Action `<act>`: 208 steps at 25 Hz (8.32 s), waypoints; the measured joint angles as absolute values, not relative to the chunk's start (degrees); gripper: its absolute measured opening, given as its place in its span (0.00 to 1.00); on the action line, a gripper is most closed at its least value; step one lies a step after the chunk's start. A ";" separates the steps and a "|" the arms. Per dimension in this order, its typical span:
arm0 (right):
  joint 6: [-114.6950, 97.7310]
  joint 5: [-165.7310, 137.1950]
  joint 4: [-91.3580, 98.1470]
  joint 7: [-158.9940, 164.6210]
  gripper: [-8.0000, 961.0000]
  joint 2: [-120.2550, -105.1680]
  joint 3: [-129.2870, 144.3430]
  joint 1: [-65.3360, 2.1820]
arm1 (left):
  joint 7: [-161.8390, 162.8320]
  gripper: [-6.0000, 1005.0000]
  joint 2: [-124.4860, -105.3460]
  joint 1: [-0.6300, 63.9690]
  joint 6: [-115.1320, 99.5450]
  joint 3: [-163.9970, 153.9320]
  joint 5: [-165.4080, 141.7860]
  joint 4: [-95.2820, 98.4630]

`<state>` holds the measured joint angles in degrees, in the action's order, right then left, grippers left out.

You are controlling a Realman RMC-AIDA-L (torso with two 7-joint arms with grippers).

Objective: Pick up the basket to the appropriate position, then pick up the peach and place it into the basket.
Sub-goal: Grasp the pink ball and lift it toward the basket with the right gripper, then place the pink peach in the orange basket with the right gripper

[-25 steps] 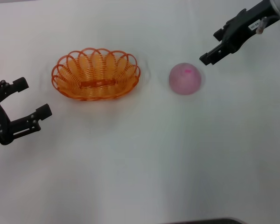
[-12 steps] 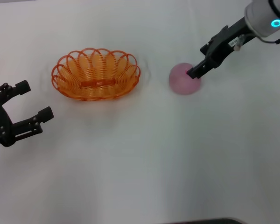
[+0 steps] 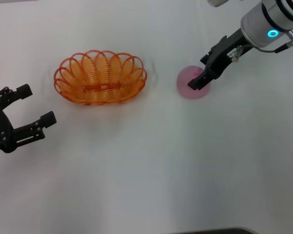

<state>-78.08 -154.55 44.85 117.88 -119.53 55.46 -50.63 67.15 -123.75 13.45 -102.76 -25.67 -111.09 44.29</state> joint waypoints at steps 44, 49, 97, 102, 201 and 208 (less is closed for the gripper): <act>-76.46 -153.05 42.55 116.54 0.27 -119.52 58.01 -50.58 | 67.15 0.93 -123.93 13.44 -101.77 -25.27 -111.12 43.50; -76.47 -153.05 42.60 116.54 0.22 -119.53 58.01 -50.58 | 67.15 0.93 -123.92 13.44 -101.77 -25.36 -111.12 43.50; -93.22 -147.24 65.83 118.69 0.06 -119.53 56.48 -49.84 | 67.24 0.93 -123.92 13.02 -101.74 -25.58 -111.27 42.97; -93.22 -147.13 65.82 118.77 0.06 -119.56 56.96 -50.16 | 67.26 0.93 -123.92 13.01 -101.97 -25.57 -111.29 42.98; -58.76 -109.45 37.21 99.85 0.91 -120.20 80.88 -51.48 | 64.45 0.93 -123.74 15.47 -98.89 -26.37 -111.35 36.91; -61.19 -109.50 41.16 99.84 0.91 -119.86 80.56 -48.25 | 64.51 0.93 -123.75 15.46 -98.35 -26.36 -111.38 36.93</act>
<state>-61.19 -109.50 41.16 99.85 -119.86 80.56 -48.25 64.51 -123.75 15.46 -98.35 -26.36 -111.38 36.93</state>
